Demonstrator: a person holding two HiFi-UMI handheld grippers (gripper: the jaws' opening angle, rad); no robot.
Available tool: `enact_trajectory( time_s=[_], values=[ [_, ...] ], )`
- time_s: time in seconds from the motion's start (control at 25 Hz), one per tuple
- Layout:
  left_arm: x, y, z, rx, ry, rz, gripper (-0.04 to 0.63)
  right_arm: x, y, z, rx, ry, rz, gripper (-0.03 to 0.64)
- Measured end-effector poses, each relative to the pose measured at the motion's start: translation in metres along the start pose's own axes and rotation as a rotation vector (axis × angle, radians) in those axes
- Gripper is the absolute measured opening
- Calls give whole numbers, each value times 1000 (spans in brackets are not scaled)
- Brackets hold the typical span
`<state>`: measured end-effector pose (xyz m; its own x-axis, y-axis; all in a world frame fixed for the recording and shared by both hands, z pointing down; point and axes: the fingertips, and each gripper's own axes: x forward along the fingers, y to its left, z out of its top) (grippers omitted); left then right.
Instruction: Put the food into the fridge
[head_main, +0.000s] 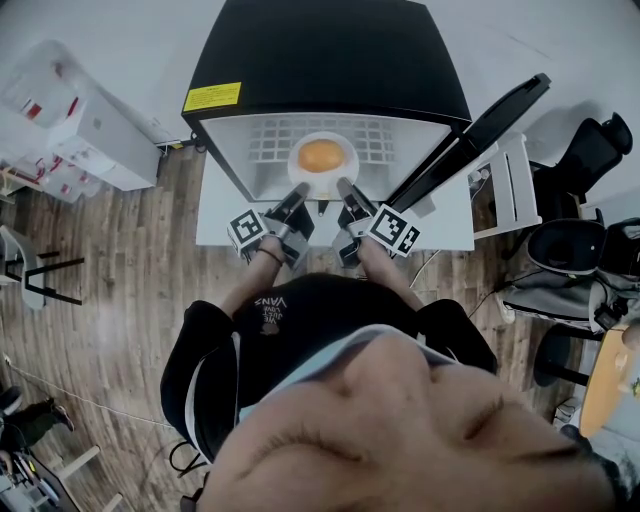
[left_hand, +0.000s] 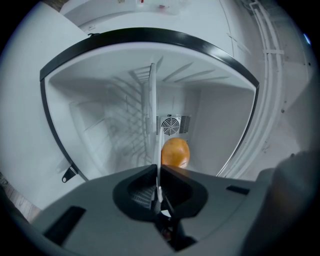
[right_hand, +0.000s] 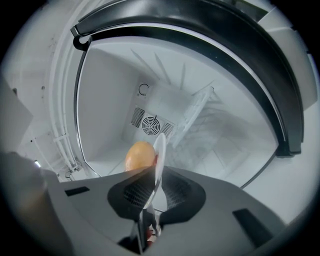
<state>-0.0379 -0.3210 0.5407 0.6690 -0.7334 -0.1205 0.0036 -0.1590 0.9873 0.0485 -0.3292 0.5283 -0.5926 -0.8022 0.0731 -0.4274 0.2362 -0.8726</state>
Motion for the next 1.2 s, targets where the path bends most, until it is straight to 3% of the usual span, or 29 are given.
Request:
enact_trajectory(
  time_s=[1.2],
  values=[
    [23, -10, 15, -41, -32, -64, 26, 21, -4, 24, -43, 17, 16, 63]
  ],
)
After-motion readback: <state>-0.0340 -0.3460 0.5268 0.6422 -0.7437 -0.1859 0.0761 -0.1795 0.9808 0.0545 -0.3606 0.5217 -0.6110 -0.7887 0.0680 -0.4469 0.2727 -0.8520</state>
